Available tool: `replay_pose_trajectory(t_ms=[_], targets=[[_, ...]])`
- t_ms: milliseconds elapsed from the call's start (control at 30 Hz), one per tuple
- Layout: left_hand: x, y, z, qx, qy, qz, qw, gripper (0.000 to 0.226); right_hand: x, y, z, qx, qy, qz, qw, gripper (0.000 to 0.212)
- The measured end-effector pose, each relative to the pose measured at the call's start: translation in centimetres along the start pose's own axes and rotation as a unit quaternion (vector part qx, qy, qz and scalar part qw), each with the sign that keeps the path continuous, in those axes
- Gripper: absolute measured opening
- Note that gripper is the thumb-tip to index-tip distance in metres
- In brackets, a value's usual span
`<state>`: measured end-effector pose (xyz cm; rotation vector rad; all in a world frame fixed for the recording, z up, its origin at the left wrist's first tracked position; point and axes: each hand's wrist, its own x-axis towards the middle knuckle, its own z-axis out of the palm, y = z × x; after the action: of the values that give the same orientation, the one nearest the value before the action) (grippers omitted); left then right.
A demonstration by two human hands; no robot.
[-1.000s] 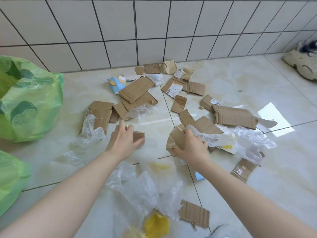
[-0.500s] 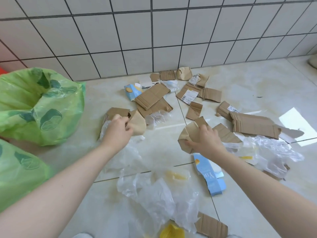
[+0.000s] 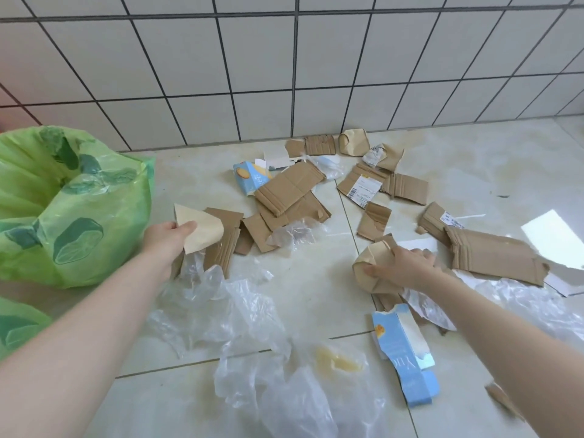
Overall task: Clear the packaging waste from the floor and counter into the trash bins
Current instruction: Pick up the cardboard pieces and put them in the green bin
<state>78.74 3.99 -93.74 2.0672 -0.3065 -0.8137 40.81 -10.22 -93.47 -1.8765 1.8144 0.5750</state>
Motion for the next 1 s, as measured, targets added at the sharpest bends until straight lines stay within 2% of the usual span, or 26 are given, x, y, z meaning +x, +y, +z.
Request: replay_pose_trajectory(t_ms=[200,500,533,633,733,800,867,933,1000], targets=[[1.0,0.2,1.7,0.074,-0.016,0.000,0.997,0.010,0.8,-1.7,-0.1,0.007,-0.007,0.010,1.000,0.089],[1.4,-0.6,3.0,0.083,-0.065,-0.037,0.994,0.009,1.8,-3.7,1.5,0.020,-0.017,-0.042,0.999,0.088],[1.5,-0.5,2.9,0.082,-0.065,-0.041,0.994,0.010,1.8,-3.9,1.4,0.033,-0.015,-0.051,0.998,0.084],[1.5,-0.1,2.7,0.056,-0.070,-0.047,0.995,0.009,1.3,-4.6,0.7,0.104,-0.012,-0.095,0.990,0.053],[1.0,0.5,2.4,-0.018,-0.052,-0.050,0.997,0.006,0.4,-5.2,-0.4,0.190,-0.012,-0.140,0.972,0.056],[0.6,1.5,2.0,-0.064,-0.025,-0.041,0.997,0.009,-0.4,-5.9,-1.3,0.226,-0.009,-0.170,0.959,0.063],[-0.4,3.0,1.7,-0.072,-0.008,-0.011,0.997,0.023,-1.5,-6.6,-2.4,0.236,-0.010,-0.198,0.951,0.066],[-1.8,4.7,1.3,-0.035,0.007,0.037,0.999,0.028,-3.0,-7.4,-3.7,0.240,-0.007,-0.218,0.946,0.056],[-3.3,5.9,0.8,0.004,0.015,0.080,0.997,0.022,-5.2,-7.9,-5.0,0.243,-0.005,-0.236,0.941,0.049]])
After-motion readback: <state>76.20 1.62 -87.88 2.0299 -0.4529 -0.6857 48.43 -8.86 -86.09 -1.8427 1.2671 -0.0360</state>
